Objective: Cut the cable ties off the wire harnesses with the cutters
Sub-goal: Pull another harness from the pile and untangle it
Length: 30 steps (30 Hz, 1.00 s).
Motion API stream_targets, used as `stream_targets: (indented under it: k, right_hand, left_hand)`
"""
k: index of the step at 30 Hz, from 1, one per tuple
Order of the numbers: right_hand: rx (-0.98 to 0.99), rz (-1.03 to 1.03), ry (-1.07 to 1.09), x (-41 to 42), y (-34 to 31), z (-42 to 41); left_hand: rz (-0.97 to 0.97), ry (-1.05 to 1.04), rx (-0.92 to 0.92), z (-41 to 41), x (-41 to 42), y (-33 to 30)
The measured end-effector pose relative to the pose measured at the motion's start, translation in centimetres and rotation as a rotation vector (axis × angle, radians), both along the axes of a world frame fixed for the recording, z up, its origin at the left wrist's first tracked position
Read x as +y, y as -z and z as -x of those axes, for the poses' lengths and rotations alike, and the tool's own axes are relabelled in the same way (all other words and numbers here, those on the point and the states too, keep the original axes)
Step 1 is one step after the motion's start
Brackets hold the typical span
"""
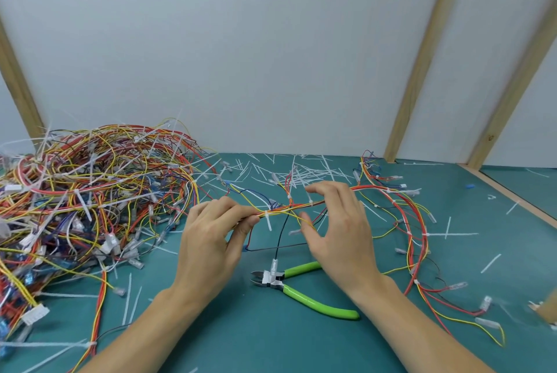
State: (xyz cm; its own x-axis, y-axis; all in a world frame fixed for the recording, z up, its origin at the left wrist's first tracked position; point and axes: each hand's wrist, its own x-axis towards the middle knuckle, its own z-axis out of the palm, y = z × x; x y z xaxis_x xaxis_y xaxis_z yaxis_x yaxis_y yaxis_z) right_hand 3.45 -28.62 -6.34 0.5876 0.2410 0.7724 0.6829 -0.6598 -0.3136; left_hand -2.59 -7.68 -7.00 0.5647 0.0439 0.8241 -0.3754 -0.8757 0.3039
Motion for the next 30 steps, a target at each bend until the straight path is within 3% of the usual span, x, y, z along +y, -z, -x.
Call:
stream_targets:
  k: [13,19,26,30]
  right_hand:
    - [-0.093,0.030,-0.016,0.2,0.0,-0.1]
    - [-0.021,-0.035,-0.058,0.2,-0.2,0.3]
    - [-0.066,-0.022,-0.130,0.2,-0.5,0.5]
    - [0.017,-0.014,-0.162,-0.5,-0.9,0.2]
  left_hand:
    - [0.227,0.054,0.222,0.0,0.4,0.4]
    - [0.338,0.162,0.283,0.6,-0.2,-0.2]
    - [0.133,0.124,0.280,0.4,0.0,-0.7]
    - [0.229,0.080,0.204,0.2,1.0,-0.7]
